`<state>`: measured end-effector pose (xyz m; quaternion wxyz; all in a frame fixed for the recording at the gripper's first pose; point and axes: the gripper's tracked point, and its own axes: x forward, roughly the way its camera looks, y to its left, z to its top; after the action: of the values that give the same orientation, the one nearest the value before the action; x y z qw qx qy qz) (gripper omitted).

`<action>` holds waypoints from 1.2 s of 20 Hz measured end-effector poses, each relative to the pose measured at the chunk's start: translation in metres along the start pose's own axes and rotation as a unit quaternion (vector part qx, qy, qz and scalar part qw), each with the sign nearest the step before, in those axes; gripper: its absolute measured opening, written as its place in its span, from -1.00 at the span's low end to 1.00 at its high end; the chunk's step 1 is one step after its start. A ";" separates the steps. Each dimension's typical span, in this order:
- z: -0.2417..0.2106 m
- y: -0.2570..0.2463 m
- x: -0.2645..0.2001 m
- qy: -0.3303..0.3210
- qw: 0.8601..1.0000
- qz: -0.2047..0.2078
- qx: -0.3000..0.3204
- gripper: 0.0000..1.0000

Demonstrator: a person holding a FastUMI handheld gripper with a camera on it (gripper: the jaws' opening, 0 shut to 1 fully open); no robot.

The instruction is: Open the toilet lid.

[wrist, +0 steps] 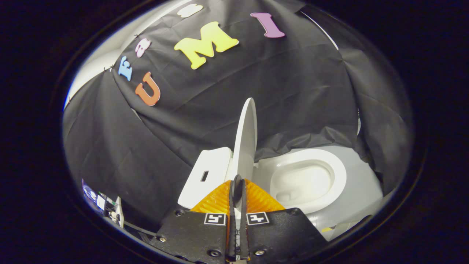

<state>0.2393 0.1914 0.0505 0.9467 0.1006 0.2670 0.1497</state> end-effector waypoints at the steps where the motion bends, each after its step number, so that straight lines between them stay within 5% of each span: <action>1: -0.002 0.007 0.002 -0.001 1.000 -0.003 -0.014 -0.85; 24: -0.038 0.168 0.065 0.024 0.986 -0.005 -0.167 -0.85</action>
<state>0.2334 0.3750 0.0334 0.9442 -0.0641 0.2611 0.1903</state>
